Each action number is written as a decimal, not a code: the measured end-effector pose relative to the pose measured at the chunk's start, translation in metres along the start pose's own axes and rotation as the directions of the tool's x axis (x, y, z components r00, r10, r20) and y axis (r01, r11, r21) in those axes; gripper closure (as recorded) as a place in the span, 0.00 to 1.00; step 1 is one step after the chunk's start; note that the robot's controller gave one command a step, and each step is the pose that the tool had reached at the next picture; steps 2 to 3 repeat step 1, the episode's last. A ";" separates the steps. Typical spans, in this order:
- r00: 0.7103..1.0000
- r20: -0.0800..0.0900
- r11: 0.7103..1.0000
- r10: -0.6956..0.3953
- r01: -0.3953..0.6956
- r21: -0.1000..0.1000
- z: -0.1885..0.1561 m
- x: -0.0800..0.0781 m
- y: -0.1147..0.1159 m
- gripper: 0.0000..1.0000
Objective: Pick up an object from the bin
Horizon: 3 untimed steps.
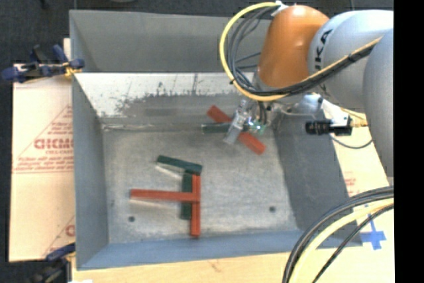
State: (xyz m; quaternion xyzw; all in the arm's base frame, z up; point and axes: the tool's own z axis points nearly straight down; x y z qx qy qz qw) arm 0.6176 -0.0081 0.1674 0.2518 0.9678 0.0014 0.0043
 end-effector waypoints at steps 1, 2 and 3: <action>1.000 -0.002 1.000 -0.004 0.004 0.001 -0.023 -0.002 0.000 1.00; 1.000 -0.002 1.000 -0.004 0.004 0.001 -0.023 -0.002 0.000 1.00; 1.000 -0.002 1.000 -0.004 0.004 0.001 -0.023 -0.002 0.000 1.00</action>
Offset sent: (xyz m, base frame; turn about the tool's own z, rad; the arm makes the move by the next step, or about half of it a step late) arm -0.0001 -0.0002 0.0204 0.0000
